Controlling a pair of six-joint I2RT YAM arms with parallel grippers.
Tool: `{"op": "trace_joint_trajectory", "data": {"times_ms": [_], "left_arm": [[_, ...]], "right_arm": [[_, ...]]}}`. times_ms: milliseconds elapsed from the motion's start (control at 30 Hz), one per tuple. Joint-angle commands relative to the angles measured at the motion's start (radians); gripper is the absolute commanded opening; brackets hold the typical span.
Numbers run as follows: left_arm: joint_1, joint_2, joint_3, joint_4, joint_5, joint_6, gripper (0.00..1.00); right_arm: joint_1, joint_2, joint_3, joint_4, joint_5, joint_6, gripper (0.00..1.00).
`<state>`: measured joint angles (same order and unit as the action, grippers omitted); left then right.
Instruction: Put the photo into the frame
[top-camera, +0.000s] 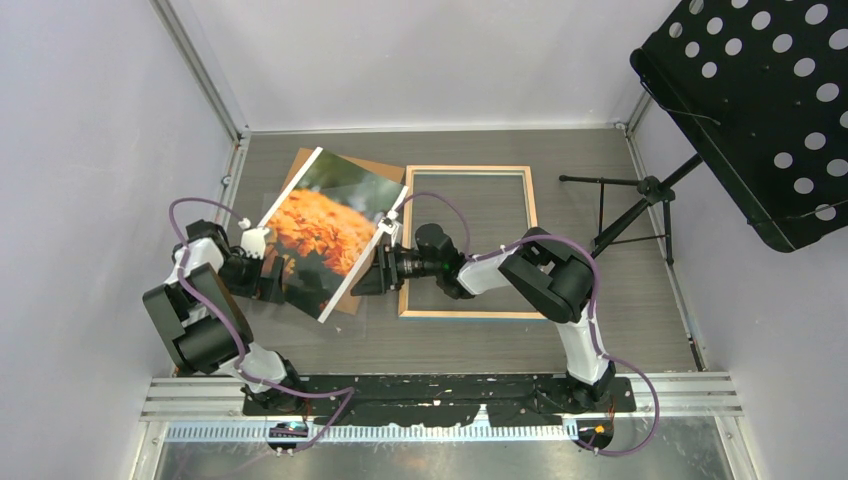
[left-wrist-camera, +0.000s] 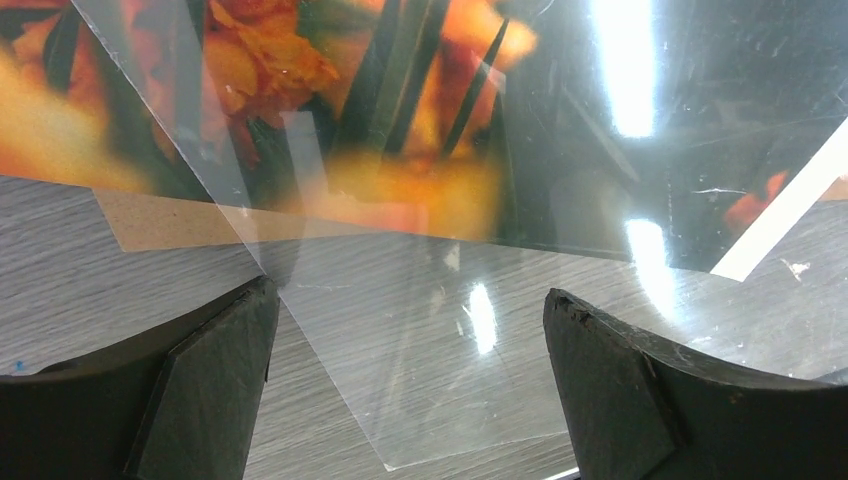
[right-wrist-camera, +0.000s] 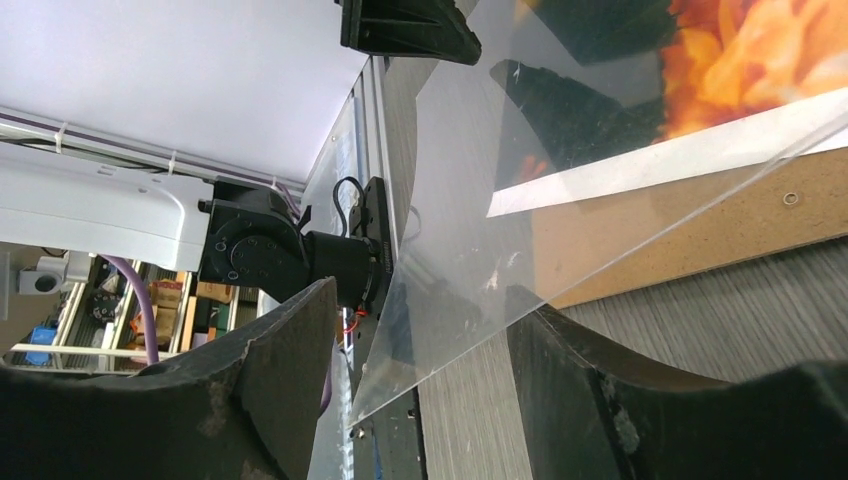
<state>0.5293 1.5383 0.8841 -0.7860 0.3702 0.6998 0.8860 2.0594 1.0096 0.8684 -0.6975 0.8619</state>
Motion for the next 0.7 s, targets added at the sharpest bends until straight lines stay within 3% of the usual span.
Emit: {"op": "trace_joint_trajectory", "data": {"times_ms": [0, 167, 533, 667], "left_arm": [[-0.008, -0.044, -0.011, -0.037, 0.045, 0.019, 1.00], [-0.009, -0.075, -0.022, -0.035, 0.048, 0.021, 1.00], [-0.025, -0.113, -0.054, -0.030, 0.031, 0.043, 1.00], [-0.025, -0.109, -0.055, -0.028, 0.031, 0.042, 1.00]], "right_arm": [[0.005, -0.010, 0.025, 0.022, 0.021, 0.001, 0.68], [0.005, 0.002, 0.069, -0.098, 0.068, -0.032, 0.67], [0.004, 0.046, 0.138, -0.142, 0.071, -0.023, 0.62], [0.003, 0.056, 0.162, -0.183, 0.076, -0.035, 0.49]]}}
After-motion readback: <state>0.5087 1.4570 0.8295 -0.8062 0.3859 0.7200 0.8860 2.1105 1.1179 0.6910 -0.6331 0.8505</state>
